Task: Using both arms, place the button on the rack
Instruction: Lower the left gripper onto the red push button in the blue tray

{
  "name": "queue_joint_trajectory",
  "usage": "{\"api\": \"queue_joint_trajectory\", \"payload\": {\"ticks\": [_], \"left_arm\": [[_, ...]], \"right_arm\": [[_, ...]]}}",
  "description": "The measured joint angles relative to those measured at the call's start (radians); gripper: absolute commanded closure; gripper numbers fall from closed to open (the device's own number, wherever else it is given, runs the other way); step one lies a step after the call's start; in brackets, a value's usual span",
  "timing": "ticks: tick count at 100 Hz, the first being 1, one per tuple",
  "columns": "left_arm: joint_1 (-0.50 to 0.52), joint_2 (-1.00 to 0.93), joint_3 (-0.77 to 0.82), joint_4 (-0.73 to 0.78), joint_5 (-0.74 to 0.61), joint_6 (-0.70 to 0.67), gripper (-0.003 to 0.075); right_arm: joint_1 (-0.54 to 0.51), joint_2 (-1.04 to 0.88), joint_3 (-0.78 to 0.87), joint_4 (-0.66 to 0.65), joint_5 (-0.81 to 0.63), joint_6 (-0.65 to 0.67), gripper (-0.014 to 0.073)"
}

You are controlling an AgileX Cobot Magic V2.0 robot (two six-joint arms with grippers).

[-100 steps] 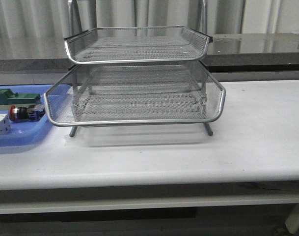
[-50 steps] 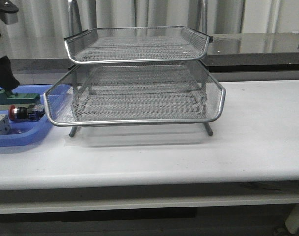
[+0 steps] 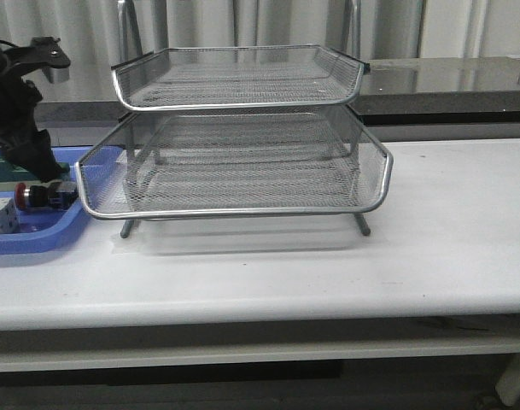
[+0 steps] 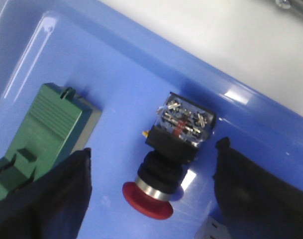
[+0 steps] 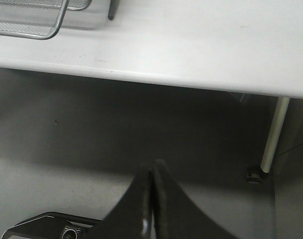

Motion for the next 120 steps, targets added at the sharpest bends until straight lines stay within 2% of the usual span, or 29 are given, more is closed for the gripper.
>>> {"api": "queue_joint_trajectory", "payload": {"ticks": [27, 99, 109, 120], "left_arm": [[-0.025, 0.083, -0.075, 0.042, 0.010, 0.007, 0.0216], [-0.025, 0.145, -0.090, 0.103, 0.027, 0.008, 0.0218], [-0.025, 0.146, -0.090, 0.103, 0.027, 0.008, 0.0255], [-0.025, 0.149, -0.092, 0.103, 0.025, 0.008, 0.0375]], "right_arm": [[0.000, 0.000, 0.000, 0.000, 0.004, 0.000, 0.0664], [0.000, 0.000, 0.000, 0.000, 0.006, 0.000, 0.0664], [0.000, 0.000, 0.000, 0.000, 0.006, 0.000, 0.0664], [0.000, 0.000, 0.000, 0.000, 0.006, 0.000, 0.0664]]}}
